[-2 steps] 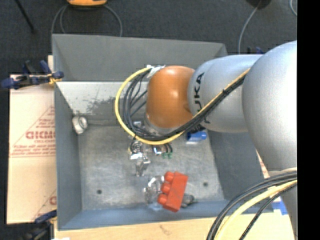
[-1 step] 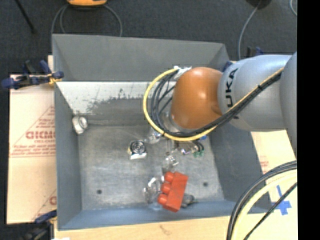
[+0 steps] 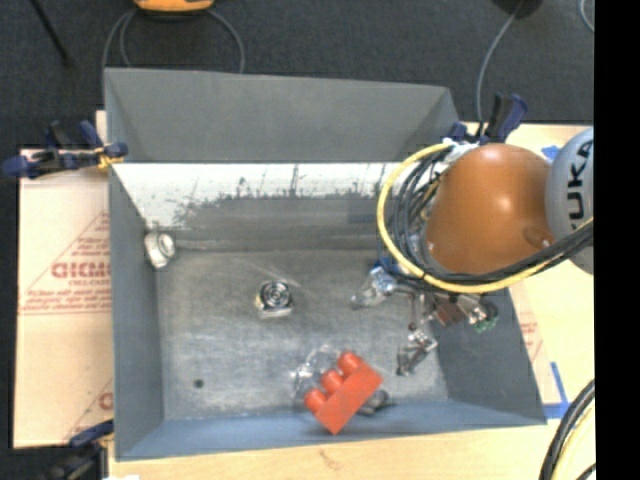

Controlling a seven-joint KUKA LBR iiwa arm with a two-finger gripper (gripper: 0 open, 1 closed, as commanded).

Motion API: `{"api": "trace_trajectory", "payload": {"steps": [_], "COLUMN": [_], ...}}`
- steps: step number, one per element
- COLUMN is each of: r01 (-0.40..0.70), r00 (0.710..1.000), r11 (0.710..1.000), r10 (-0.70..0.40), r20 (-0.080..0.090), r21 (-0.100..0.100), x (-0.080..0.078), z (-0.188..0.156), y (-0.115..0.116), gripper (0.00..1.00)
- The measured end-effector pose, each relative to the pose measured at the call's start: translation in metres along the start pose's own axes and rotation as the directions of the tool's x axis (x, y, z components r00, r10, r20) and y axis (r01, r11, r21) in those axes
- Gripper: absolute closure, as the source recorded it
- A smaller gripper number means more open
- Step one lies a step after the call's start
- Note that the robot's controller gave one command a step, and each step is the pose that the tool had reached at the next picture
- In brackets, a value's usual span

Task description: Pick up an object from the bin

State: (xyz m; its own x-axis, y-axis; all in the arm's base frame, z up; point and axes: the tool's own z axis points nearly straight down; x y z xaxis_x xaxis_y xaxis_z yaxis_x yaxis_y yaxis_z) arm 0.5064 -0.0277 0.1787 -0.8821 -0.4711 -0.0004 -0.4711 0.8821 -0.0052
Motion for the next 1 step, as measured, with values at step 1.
{"api": "trace_trajectory", "payload": {"steps": [1], "r01": [0.117], "r00": [0.993], "r11": [0.993], "r10": [-0.117], "r20": [0.022], "r21": [0.007], "x": [0.01], "z": [0.0943], "y": [0.0353], "gripper": [0.0]}}
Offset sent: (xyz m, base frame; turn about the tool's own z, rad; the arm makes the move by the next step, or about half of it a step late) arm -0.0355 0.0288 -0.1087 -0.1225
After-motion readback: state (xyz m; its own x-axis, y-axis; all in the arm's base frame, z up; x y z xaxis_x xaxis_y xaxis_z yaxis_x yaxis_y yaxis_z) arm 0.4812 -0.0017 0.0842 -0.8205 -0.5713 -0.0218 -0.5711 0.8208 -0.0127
